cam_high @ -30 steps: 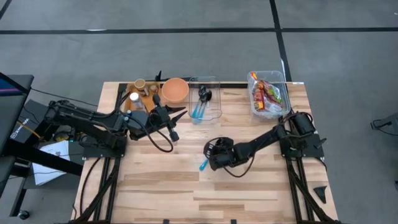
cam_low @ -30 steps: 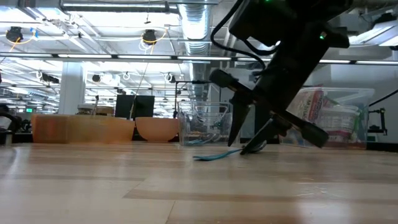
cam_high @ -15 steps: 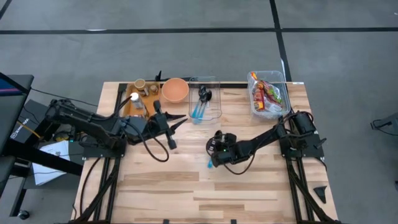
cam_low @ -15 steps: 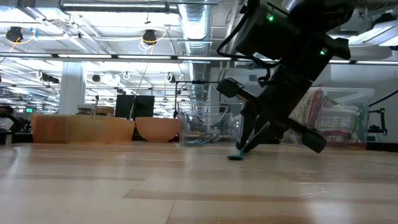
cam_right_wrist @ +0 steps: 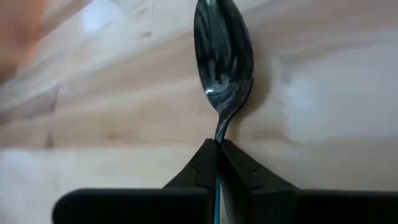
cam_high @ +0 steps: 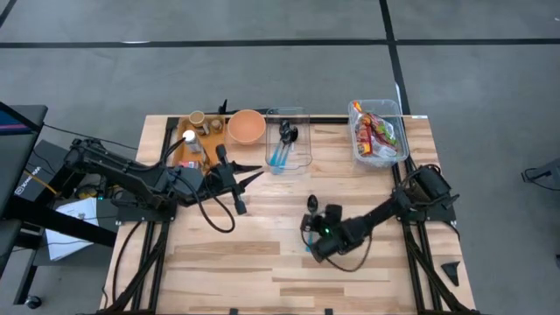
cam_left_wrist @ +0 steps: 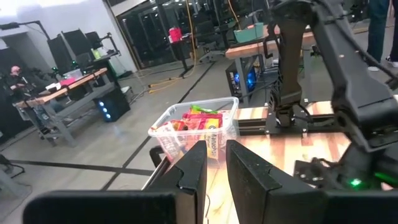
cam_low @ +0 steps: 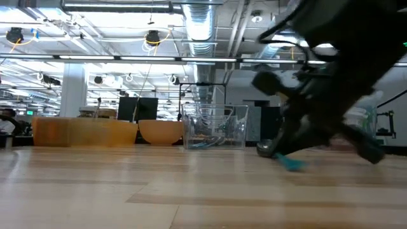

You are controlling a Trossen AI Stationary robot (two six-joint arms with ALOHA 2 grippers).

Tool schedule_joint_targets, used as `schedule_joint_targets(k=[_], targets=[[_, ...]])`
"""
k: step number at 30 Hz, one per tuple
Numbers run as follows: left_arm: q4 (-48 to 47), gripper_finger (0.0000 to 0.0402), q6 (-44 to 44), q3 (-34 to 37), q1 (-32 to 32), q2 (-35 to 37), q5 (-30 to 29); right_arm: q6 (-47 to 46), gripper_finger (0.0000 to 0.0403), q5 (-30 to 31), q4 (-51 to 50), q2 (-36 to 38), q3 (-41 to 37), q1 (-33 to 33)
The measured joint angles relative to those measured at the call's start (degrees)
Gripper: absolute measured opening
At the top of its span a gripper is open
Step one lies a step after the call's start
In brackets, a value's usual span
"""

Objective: Pick & Place Food Item
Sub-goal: Put the blue spoon into the transparent bin

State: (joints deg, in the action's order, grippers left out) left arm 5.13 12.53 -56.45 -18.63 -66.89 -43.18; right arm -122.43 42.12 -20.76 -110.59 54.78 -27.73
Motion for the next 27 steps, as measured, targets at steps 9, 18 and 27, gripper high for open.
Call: schedule_joint_targets(k=[9, 18, 27], targets=[[0.45, 0.0053, -1.53, 0.0, 0.0, 0.0, 0.0, -1.49, 0.0001, 13.8, -9.69, 6.47, -0.14, -9.06], [-2.19, 0.0053, -7.75, 0.0, 0.0, -0.01, 0.02, 2.99, 0.0001, 23.96, -21.72, 16.04, 0.03, -16.67], [-3.45, 0.0053, -9.75, -0.02, -0.4, -0.6, 0.07, 9.44, 0.0001, 28.51, -29.0, 22.94, 0.07, -16.98]])
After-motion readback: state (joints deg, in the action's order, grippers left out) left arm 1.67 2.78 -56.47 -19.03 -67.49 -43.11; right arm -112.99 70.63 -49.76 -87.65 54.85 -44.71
